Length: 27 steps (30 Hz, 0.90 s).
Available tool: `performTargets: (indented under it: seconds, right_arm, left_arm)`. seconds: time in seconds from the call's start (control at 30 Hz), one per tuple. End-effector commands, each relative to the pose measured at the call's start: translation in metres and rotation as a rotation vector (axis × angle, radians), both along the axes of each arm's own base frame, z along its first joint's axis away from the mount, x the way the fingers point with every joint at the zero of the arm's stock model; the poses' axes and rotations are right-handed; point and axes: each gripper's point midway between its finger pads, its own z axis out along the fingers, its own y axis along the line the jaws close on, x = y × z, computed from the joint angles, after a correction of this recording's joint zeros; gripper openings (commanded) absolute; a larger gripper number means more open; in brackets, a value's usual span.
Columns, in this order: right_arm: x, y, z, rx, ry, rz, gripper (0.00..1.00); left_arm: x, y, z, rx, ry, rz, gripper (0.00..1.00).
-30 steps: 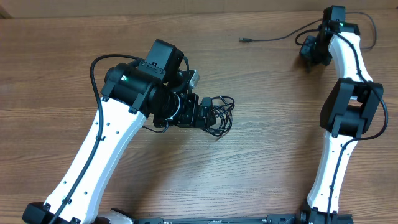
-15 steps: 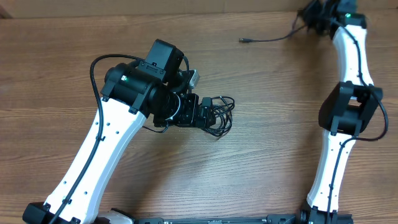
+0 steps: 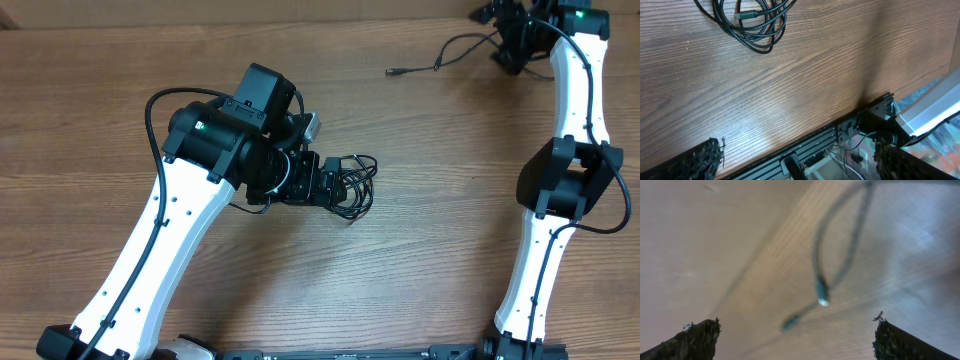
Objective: Untangle cables
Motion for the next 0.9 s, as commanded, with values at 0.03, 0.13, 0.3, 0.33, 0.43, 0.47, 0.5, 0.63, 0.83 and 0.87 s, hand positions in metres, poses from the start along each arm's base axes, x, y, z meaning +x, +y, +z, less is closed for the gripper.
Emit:
performTargets:
  seconds: [0.03,0.13,0.3,0.33,0.43,0.47,0.5,0.63,0.83,0.87]
  right_arm:
    - [-0.022,-0.016,0.027,-0.080,-0.002,0.044,1.00]
    - [-0.038,-0.012,0.058,-0.101,-0.020,0.072,1.00]
    - [-0.085,-0.001,0.126,-0.141,-0.043,0.121,1.00]
    - [-0.097,0.002,0.138,-0.141,-0.039,0.124,1.00]
    - [-0.137,0.012,0.170,-0.137,-0.013,0.134,1.00]
    - [-0.149,0.015,0.179,-0.136,-0.006,0.135,1.00]
    - [-0.161,0.018,0.188,-0.134,-0.002,0.137,1.00]
    - [-0.192,0.026,0.233,-0.164,-0.085,0.139,1.00]
    - [-0.251,0.048,0.310,-0.225,-0.289,0.148,1.00]
    - [-0.262,0.056,0.319,-0.233,-0.315,0.166,1.00]
  left_arm:
    - [0.001,-0.001,0.006,-0.003,-0.025,-0.007,1.00]
    - [0.011,0.005,0.005,0.018,-0.037,0.051,1.00]
    - [0.028,0.032,0.003,0.035,-0.011,0.195,1.00]
    - [0.029,0.038,0.003,0.034,-0.002,0.214,1.00]
    - [0.035,0.058,0.002,0.039,0.024,0.289,1.00]
    - [0.037,0.064,0.002,0.040,0.027,0.308,1.00]
    - [0.039,0.070,0.001,0.041,0.031,0.328,1.00]
    - [0.041,0.085,0.001,0.042,0.050,0.375,1.00]
    - [0.040,0.088,0.000,0.051,0.036,0.333,1.00]
    - [0.039,0.088,0.000,0.052,0.036,0.330,1.00]
